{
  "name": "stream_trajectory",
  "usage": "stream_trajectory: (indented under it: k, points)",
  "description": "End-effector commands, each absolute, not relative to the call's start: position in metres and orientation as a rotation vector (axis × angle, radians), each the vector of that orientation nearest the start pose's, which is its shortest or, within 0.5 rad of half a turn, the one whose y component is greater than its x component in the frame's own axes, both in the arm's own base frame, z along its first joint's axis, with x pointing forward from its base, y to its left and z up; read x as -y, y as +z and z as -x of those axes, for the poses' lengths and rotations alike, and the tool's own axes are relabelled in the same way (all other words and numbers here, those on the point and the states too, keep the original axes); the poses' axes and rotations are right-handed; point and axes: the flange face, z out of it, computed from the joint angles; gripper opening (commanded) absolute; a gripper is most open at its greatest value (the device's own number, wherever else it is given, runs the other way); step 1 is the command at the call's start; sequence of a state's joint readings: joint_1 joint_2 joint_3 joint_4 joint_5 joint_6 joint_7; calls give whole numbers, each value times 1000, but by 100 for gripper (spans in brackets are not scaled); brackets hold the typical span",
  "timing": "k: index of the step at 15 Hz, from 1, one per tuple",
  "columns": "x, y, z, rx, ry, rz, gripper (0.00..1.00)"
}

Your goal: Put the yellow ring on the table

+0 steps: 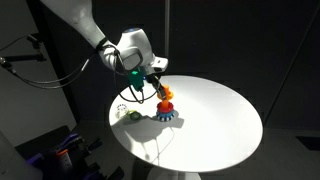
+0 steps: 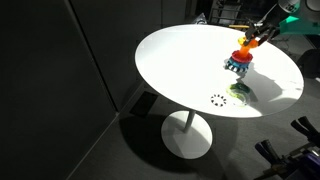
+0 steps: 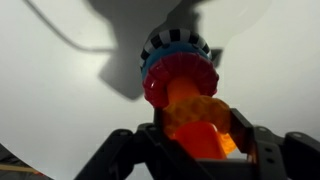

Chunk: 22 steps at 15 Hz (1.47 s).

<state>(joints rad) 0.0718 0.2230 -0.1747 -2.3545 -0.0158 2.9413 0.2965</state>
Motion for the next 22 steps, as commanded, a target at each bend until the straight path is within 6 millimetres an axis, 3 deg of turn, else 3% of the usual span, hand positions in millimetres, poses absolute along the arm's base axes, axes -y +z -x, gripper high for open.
stream_trajectory:
  k: [1, 8, 11, 16, 22]
  points:
    - [50, 315, -540, -631, -561, 3018, 40]
    - [36, 387, -532, -689, -607, 2944, 40]
    - [22, 401, -524, -632, -598, 2941, 40]
    - [1, 388, -512, -566, -464, 2957, 40]
    - [-8, 348, -491, -523, -285, 3009, 40]
